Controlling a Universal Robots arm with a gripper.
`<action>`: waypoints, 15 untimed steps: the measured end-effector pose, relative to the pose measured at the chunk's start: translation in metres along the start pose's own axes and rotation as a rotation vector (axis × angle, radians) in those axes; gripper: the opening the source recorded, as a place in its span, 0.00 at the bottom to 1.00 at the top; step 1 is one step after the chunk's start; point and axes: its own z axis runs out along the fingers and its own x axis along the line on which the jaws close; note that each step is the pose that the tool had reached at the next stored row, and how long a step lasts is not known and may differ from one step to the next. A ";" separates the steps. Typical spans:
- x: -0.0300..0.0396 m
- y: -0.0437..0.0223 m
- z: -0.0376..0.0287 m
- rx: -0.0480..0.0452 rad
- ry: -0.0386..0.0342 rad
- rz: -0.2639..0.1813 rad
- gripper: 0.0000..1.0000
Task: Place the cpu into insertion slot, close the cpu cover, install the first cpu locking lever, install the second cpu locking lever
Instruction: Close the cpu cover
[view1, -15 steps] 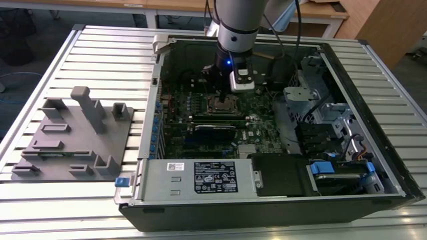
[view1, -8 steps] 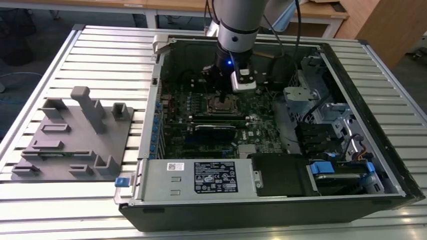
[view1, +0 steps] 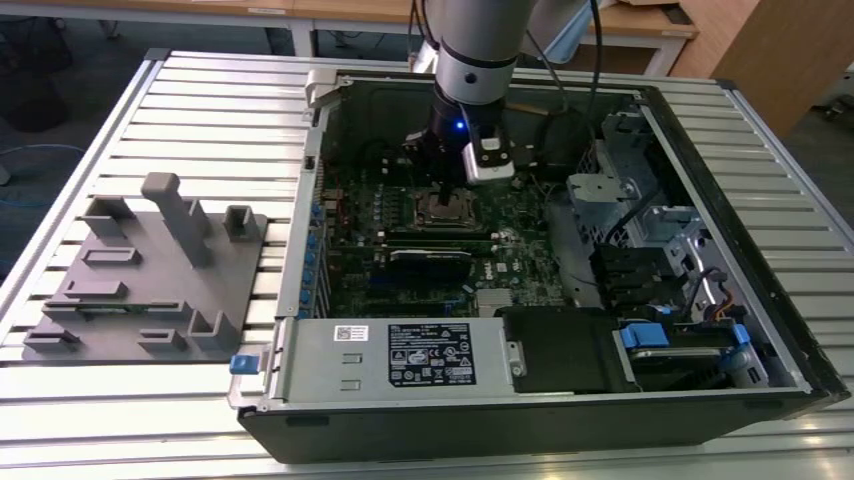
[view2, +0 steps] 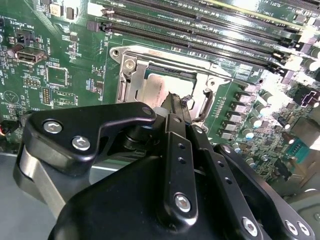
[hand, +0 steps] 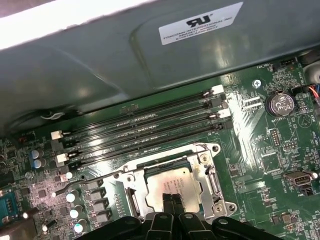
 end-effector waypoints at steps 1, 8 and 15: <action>0.0000 0.0000 0.0000 0.0001 0.0000 -0.003 0.10; 0.0000 0.0000 0.0001 -0.0008 0.0014 -0.054 0.10; 0.0000 0.0000 0.0001 -0.0006 0.0023 -0.088 0.10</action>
